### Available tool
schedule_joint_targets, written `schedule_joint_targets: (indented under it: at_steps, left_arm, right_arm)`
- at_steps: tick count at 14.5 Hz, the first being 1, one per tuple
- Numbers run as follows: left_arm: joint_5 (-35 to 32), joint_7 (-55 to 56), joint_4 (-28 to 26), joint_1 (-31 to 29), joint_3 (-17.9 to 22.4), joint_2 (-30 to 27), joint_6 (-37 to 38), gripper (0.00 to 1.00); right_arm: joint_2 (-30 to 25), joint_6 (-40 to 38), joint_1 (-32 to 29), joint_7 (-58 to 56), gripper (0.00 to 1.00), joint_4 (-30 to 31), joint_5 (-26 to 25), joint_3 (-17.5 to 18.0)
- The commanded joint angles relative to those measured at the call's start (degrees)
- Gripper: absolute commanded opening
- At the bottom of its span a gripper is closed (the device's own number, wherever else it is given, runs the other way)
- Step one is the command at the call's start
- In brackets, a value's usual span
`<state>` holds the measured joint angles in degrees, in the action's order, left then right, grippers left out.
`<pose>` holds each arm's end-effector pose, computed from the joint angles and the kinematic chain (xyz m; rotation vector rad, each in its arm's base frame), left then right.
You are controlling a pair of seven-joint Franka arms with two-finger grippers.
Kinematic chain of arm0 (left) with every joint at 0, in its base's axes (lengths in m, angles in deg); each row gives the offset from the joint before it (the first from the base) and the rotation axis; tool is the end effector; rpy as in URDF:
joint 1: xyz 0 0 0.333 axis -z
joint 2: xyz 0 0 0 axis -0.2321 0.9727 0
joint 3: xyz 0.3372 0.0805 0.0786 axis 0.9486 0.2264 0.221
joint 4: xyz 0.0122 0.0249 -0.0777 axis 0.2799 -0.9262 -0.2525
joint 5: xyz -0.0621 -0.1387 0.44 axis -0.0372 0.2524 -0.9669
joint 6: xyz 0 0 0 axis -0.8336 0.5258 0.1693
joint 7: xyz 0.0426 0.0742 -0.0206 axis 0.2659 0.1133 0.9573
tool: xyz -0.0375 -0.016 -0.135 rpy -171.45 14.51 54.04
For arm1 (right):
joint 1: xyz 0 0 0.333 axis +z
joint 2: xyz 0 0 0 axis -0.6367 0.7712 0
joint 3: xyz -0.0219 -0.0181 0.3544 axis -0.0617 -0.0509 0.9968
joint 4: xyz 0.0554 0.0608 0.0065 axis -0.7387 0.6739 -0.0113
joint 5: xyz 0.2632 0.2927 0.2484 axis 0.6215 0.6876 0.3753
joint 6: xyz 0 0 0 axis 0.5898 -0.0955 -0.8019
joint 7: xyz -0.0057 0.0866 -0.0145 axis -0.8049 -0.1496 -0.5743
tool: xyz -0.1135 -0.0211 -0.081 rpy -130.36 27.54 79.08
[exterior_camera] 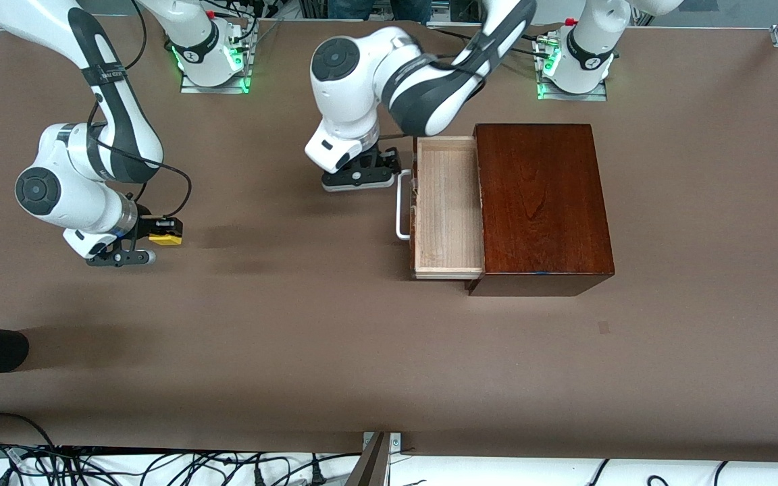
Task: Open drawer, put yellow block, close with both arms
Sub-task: 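Pull the drawer open with the left gripper, then release the handle and raise the left gripper while the right lifts the cube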
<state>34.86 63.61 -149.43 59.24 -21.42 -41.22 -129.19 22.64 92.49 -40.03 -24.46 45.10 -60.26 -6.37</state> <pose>0.5273 -0.6293 0.3789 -3.0954 -0.1383 -0.0002 0.6350 0.0142 0.2236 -3.1186 -0.0733 0.2210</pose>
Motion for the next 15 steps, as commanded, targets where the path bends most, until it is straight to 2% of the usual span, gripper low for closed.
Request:
schedule_joint_targets:
  at_steps: [1,4,9,11,15]
  left_arm:
    - [3.7,-7.1,-1.3,-4.6,-0.2,-5.8,6.3,1.00]
    - [5.8,-12.7,-1.4,-10.7,-0.2,-10.3,13.4,1.00]
    - [8.3,-23.9,-2.0,-20.7,-0.2,-16.1,20.4,1.00]
    - [9.5,-28.9,-2.1,-24.9,-0.1,-17.6,22.5,1.00]
    - [10.1,-38.3,-10.8,-33.0,0.1,-26.6,22.7,1.00]
  right_arm:
    - [-1.7,-1.6,0.0,0.7,0.00,0.0,0.1,0.4]
    - [-4.2,-5.8,0.0,1.0,0.00,-0.9,0.2,0.3]
    - [-4.6,-19.1,0.4,6.9,0.00,-11.1,0.2,0.6]
    - [-4.6,-24.2,1.3,11.1,0.00,-15.5,0.2,2.2]
    - [-4.6,-31.0,1.4,21.0,0.00,-21.6,0.1,8.4]
